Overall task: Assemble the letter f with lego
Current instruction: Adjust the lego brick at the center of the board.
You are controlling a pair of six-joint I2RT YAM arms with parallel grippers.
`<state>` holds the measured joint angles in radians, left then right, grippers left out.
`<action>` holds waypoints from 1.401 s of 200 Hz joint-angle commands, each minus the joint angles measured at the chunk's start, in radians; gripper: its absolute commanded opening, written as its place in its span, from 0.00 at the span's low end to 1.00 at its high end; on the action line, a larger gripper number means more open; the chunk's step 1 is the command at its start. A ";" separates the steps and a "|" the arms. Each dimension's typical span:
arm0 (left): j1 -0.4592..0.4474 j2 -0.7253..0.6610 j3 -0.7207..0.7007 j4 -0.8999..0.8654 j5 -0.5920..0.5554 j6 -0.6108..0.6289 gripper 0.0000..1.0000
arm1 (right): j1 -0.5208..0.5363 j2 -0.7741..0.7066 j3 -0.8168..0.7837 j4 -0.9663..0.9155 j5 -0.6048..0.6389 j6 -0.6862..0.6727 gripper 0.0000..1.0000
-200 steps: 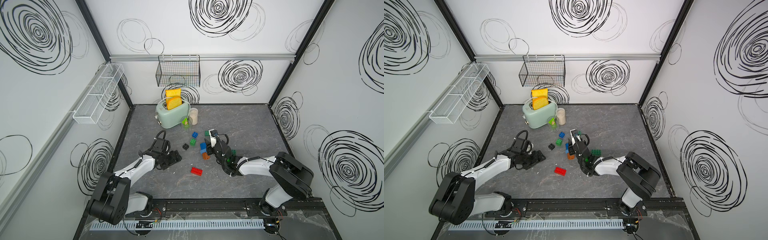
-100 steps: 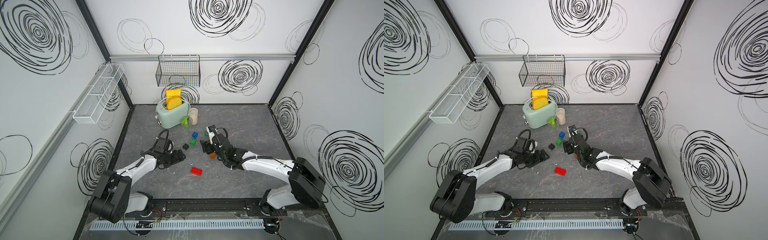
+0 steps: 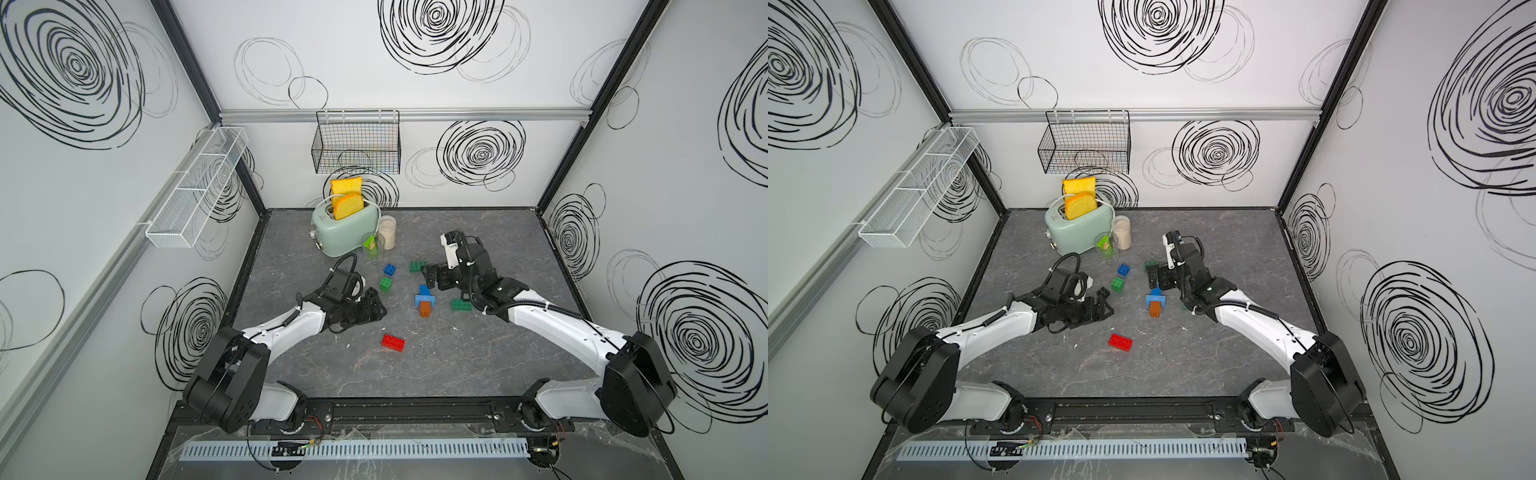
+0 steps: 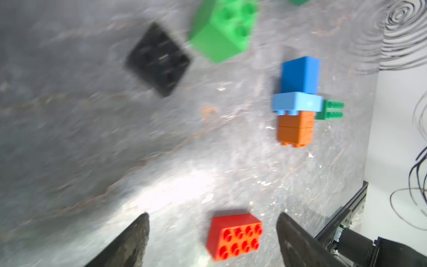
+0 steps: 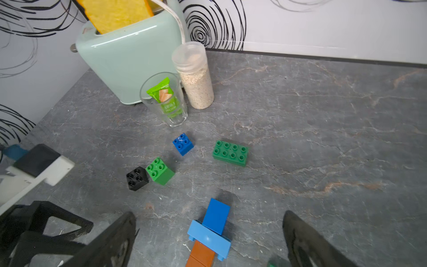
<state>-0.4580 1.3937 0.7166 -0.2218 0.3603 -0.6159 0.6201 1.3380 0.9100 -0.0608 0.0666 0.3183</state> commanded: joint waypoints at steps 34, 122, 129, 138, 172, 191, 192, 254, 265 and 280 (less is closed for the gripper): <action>-0.115 -0.056 0.190 -0.140 -0.224 0.170 0.93 | -0.136 0.064 0.024 -0.010 -0.250 0.140 0.99; -0.153 0.109 0.409 -0.145 -0.280 0.309 0.98 | -0.274 0.093 0.015 -0.096 -0.351 0.218 0.99; -0.149 0.147 0.437 -0.128 -0.264 0.301 0.98 | -0.296 0.109 0.023 -0.125 -0.385 0.218 0.99; -0.140 0.199 0.468 -0.096 -0.230 0.289 0.98 | -0.313 0.129 0.037 -0.180 -0.416 0.204 0.99; -0.123 0.388 0.558 0.061 -0.071 0.228 0.99 | -0.302 0.119 0.004 -0.304 -0.421 0.144 0.99; -0.143 0.508 0.662 0.056 -0.020 0.228 0.99 | -0.302 0.070 -0.060 -0.302 -0.434 0.156 0.99; -0.143 0.513 0.668 0.055 -0.018 0.227 0.99 | -0.302 0.068 -0.066 -0.302 -0.436 0.157 0.99; -0.157 0.700 0.848 -0.127 0.022 0.300 0.98 | -0.280 0.081 -0.090 -0.316 -0.559 0.191 0.99; -0.157 0.718 0.868 -0.159 0.027 0.312 0.97 | -0.274 0.087 -0.084 -0.366 -0.546 0.173 1.00; -0.160 0.716 0.861 -0.151 0.046 0.313 0.96 | -0.264 0.077 -0.106 -0.392 -0.552 0.152 0.99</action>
<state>-0.6128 2.0987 1.5509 -0.3222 0.3676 -0.3519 0.3397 1.4113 0.8032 -0.3557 -0.4541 0.5022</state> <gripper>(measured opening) 0.963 0.995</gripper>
